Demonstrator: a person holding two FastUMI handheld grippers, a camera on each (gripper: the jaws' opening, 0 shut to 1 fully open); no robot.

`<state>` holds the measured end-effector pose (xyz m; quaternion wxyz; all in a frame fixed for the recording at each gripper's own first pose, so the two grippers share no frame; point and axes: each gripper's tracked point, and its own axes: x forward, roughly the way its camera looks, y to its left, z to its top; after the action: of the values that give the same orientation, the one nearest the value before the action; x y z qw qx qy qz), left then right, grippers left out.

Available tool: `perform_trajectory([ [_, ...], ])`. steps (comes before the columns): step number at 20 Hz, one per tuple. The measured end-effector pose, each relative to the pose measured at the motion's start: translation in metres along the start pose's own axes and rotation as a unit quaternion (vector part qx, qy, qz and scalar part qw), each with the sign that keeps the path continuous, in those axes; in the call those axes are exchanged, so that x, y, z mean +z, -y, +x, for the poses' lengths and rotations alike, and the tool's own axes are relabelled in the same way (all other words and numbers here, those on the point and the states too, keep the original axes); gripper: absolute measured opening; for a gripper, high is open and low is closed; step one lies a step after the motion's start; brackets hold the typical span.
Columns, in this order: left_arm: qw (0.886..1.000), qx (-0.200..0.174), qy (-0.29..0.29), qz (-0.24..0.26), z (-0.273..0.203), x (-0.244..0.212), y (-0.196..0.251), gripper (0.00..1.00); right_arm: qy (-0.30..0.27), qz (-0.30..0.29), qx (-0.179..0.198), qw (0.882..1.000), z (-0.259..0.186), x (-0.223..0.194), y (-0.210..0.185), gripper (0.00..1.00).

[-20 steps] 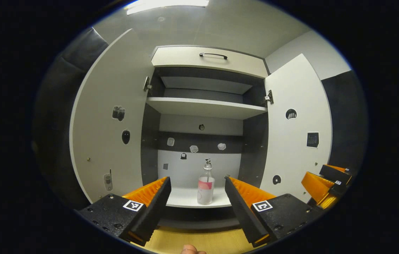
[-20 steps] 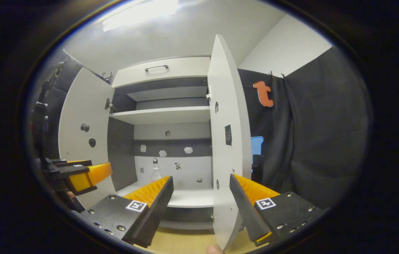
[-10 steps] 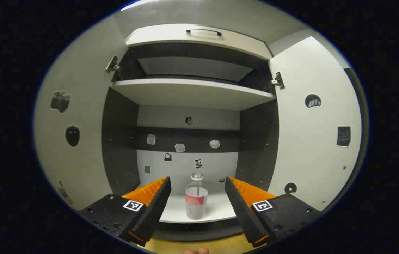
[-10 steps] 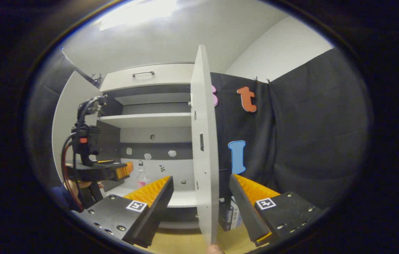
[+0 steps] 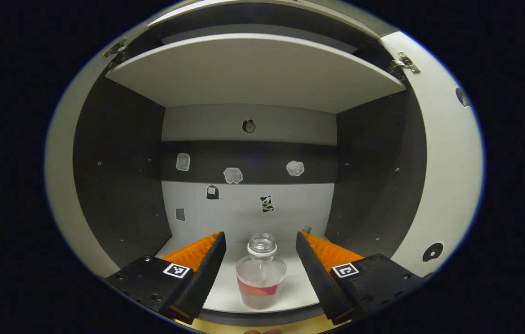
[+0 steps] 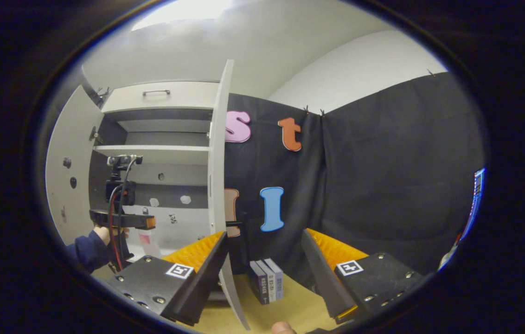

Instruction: Grasp the bottle in the cabinet with the left hand and place it on the coaster, then close the right door with the right hand and the left door with the left hand.

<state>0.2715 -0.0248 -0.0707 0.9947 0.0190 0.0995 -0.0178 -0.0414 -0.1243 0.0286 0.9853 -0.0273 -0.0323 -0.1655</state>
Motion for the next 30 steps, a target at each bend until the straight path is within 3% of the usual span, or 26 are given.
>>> perform_trajectory([
  [3,1.000,0.006,-0.018,-0.006,0.016,-0.009,-0.004,0.88,-0.002,-0.007,-0.009,1.000,0.005,-0.004,0.004,0.96],
  [4,1.000,0.007,-0.025,-0.004,0.018,-0.013,-0.006,0.80,-0.003,-0.007,-0.010,1.000,0.006,-0.006,0.005,0.96],
  [5,0.999,0.008,-0.031,-0.003,0.020,-0.016,-0.008,0.80,-0.003,-0.006,-0.011,1.000,0.007,-0.006,0.005,0.96],
  [6,0.999,0.007,-0.033,-0.004,0.022,-0.017,-0.006,0.65,-0.004,-0.004,-0.010,1.000,0.008,-0.008,0.005,0.99],
  [7,1.000,0.008,-0.028,-0.001,0.027,-0.015,-0.007,0.56,-0.005,-0.003,-0.010,1.000,0.008,-0.008,0.005,0.99],
  [10,1.000,0.006,-0.021,0.011,0.025,-0.011,-0.008,0.40,-0.003,-0.001,-0.007,1.000,0.009,-0.008,0.006,0.99],
  [15,1.000,-0.021,-0.015,-0.008,0.002,-0.002,-0.001,0.35,0.005,0.005,0.003,1.000,0.005,-0.002,0.008,0.96],
  [17,0.999,-0.031,-0.005,-0.008,-0.016,0.005,0.001,0.34,0.007,0.008,0.010,1.000,0.003,-0.001,0.009,0.99],
  [21,0.999,-0.054,0.001,-0.010,-0.058,0.007,0.008,0.34,0.010,0.012,0.025,1.000,-0.003,0.004,0.012,0.96],
  [30,0.997,-0.080,-0.004,-0.010,-0.152,-0.031,0.011,0.34,0.018,0.016,0.060,0.998,-0.006,0.011,0.023,0.93],
])
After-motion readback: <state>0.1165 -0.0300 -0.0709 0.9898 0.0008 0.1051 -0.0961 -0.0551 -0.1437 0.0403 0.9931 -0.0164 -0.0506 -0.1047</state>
